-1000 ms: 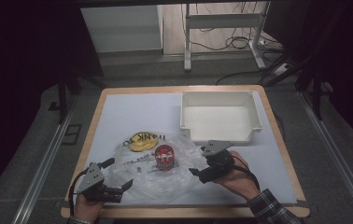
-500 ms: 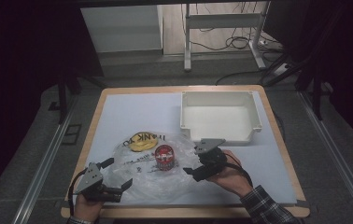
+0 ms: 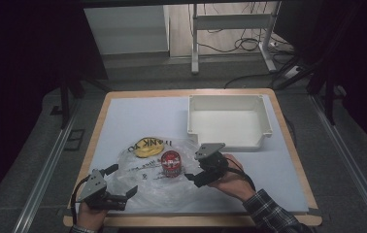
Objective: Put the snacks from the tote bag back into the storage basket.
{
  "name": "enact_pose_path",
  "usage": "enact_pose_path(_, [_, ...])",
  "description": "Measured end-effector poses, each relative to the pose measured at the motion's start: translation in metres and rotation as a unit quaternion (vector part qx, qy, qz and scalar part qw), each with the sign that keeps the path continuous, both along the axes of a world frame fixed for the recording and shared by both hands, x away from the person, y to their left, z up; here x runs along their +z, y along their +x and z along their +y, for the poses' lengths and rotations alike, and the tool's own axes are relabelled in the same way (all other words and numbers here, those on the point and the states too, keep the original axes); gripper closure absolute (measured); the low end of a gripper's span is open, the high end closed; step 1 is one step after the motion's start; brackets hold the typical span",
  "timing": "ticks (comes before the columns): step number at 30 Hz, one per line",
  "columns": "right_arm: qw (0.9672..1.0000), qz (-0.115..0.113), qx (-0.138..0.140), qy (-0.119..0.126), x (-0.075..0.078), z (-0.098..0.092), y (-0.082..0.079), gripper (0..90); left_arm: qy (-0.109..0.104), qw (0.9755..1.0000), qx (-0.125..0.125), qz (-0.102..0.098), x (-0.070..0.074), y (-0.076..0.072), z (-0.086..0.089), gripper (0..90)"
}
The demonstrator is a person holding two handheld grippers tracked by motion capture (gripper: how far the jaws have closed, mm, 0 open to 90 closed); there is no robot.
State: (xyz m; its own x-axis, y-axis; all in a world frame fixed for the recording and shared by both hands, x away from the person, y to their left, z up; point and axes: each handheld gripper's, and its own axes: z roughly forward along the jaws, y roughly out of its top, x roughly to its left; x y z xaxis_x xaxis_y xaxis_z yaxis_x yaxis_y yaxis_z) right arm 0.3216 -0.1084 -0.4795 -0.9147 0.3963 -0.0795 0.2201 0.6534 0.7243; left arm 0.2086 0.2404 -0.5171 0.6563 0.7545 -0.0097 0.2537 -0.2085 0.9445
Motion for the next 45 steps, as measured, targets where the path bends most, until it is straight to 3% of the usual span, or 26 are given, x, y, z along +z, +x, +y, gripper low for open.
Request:
enact_pose_path(9, [0.9999, -0.001, 0.010, -0.004, -0.005, 0.017, 0.002, 16.1, 0.003, 1.0000, 0.003, -0.003, 0.000, 0.000, 0.000, 0.0])
enact_pose_path(30, [0.9999, 0.010, -0.002, 0.011, -0.026, 0.048, 0.007, 16.1, 0.008, 1.0000, 0.001, -0.003, 0.000, -0.001, -0.001, 0.0])
enact_pose_path(45, [0.9998, -0.010, -0.013, 0.015, -0.041, 0.062, 0.014, 16.1, 0.012, 0.9999, 0.000, -0.002, 0.000, -0.001, -0.001, 0.0])
